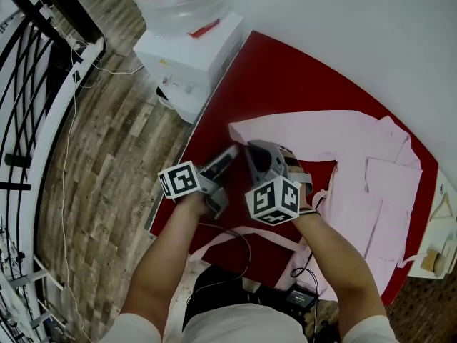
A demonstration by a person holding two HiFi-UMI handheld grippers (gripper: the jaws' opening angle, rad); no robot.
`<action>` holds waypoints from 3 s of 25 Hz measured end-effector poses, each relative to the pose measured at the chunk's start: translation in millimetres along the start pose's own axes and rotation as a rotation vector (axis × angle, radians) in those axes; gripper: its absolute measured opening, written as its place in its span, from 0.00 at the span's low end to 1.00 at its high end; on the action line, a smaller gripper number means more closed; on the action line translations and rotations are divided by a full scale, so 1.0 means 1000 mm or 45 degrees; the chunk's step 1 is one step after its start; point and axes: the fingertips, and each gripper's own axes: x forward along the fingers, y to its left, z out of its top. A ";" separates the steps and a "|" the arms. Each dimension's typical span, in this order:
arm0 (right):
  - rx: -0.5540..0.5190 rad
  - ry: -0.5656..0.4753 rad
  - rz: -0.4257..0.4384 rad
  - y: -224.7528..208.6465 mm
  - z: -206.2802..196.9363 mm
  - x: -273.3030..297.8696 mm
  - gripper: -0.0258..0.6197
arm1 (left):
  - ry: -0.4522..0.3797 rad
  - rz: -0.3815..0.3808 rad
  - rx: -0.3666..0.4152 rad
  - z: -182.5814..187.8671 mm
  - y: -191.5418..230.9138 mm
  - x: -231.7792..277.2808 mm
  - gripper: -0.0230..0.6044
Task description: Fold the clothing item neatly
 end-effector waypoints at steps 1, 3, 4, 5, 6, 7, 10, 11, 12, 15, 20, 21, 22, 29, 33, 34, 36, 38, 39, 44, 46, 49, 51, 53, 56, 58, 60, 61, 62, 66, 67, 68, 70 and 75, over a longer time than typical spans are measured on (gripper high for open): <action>0.006 -0.005 -0.003 -0.002 0.001 -0.002 0.08 | -0.006 -0.012 -0.015 0.000 -0.001 0.004 0.32; 0.013 -0.014 -0.004 -0.002 0.001 -0.005 0.08 | -0.011 -0.026 -0.038 0.001 -0.002 0.011 0.35; 0.014 -0.017 -0.002 -0.001 0.001 -0.007 0.08 | -0.013 -0.032 -0.050 0.002 -0.002 0.015 0.36; 0.012 -0.018 0.002 0.001 0.000 -0.008 0.08 | -0.016 -0.036 -0.065 0.003 -0.001 0.018 0.38; 0.008 -0.018 0.005 0.002 -0.001 -0.010 0.08 | -0.022 -0.039 -0.081 0.004 0.000 0.021 0.39; 0.004 -0.016 0.008 0.003 -0.002 -0.010 0.08 | -0.031 -0.040 -0.101 0.007 0.001 0.023 0.40; -0.002 -0.018 0.020 0.007 -0.003 -0.012 0.08 | -0.067 -0.028 -0.156 0.017 0.008 0.025 0.40; -0.003 -0.019 0.023 0.008 -0.004 -0.012 0.08 | -0.077 -0.019 -0.157 0.021 0.011 0.026 0.40; -0.008 -0.020 0.027 0.010 -0.004 -0.012 0.08 | -0.083 -0.008 -0.155 0.025 0.014 0.028 0.40; -0.038 -0.021 0.035 0.016 -0.005 -0.013 0.08 | -0.083 0.034 -0.126 0.034 0.022 0.031 0.40; -0.097 -0.021 0.049 0.026 -0.006 -0.012 0.08 | -0.027 0.120 -0.043 0.041 0.033 0.034 0.40; -0.112 -0.020 0.051 0.028 -0.007 -0.013 0.08 | -0.002 0.130 -0.022 0.040 0.033 0.037 0.40; -0.127 -0.020 0.053 0.029 -0.007 -0.012 0.08 | 0.027 0.139 0.002 0.038 0.033 0.040 0.40; -0.146 -0.007 0.036 0.034 -0.008 -0.012 0.08 | 0.095 0.229 0.184 0.047 0.025 0.045 0.06; -0.072 -0.026 -0.018 0.023 -0.004 -0.021 0.08 | 0.061 0.149 0.355 0.058 -0.015 0.055 0.06; -0.025 -0.035 -0.035 0.018 -0.002 -0.024 0.08 | 0.060 0.119 0.397 0.060 -0.028 0.060 0.06; 0.103 -0.058 -0.070 0.006 0.000 -0.032 0.08 | 0.064 0.064 0.470 0.061 -0.054 0.070 0.06; 0.222 -0.081 -0.106 -0.006 0.001 -0.042 0.08 | 0.074 0.026 0.538 0.059 -0.076 0.080 0.06; 0.269 -0.093 -0.124 -0.012 0.001 -0.047 0.08 | 0.079 0.007 0.570 0.057 -0.088 0.086 0.06; 0.408 -0.165 -0.213 -0.045 0.000 -0.084 0.08 | 0.093 -0.085 0.671 0.039 -0.144 0.115 0.06; 0.454 -0.188 -0.247 -0.058 -0.004 -0.099 0.08 | 0.102 -0.100 0.704 0.032 -0.161 0.126 0.06; 0.527 -0.218 -0.298 -0.077 -0.013 -0.125 0.08 | 0.111 -0.132 0.743 0.018 -0.189 0.143 0.06; 0.569 -0.238 -0.329 -0.088 -0.021 -0.144 0.08 | 0.121 -0.157 0.773 0.006 -0.208 0.154 0.06; 0.605 -0.255 -0.360 -0.098 -0.029 -0.162 0.08 | 0.136 -0.180 0.802 -0.009 -0.226 0.166 0.06; 0.653 -0.266 -0.401 -0.112 -0.046 -0.188 0.08 | 0.166 -0.212 0.840 -0.034 -0.250 0.185 0.06; 0.679 -0.275 -0.425 -0.119 -0.057 -0.204 0.08 | 0.192 -0.228 0.861 -0.051 -0.263 0.197 0.06; 0.695 -0.274 -0.445 -0.124 -0.071 -0.219 0.08 | 0.221 -0.239 0.877 -0.070 -0.272 0.210 0.06; 0.702 -0.270 -0.455 -0.127 -0.078 -0.227 0.08 | 0.235 -0.243 0.883 -0.079 -0.276 0.217 0.06; 0.712 -0.265 -0.465 -0.130 -0.086 -0.235 0.08 | 0.248 -0.248 0.888 -0.089 -0.280 0.224 0.06; 0.778 -0.250 -0.508 -0.141 -0.122 -0.267 0.08 | 0.309 -0.276 0.919 -0.133 -0.297 0.253 0.06; 0.798 -0.247 -0.522 -0.143 -0.132 -0.275 0.08 | 0.325 -0.283 0.928 -0.144 -0.301 0.260 0.06; 0.817 -0.246 -0.535 -0.145 -0.141 -0.283 0.08 | 0.342 -0.288 0.937 -0.156 -0.304 0.266 0.06; 0.846 -0.242 -0.559 -0.150 -0.160 -0.299 0.08 | 0.370 -0.296 0.952 -0.177 -0.309 0.280 0.06; 0.929 -0.237 -0.602 -0.160 -0.204 -0.334 0.08 | 0.442 -0.310 0.981 -0.230 -0.320 0.315 0.06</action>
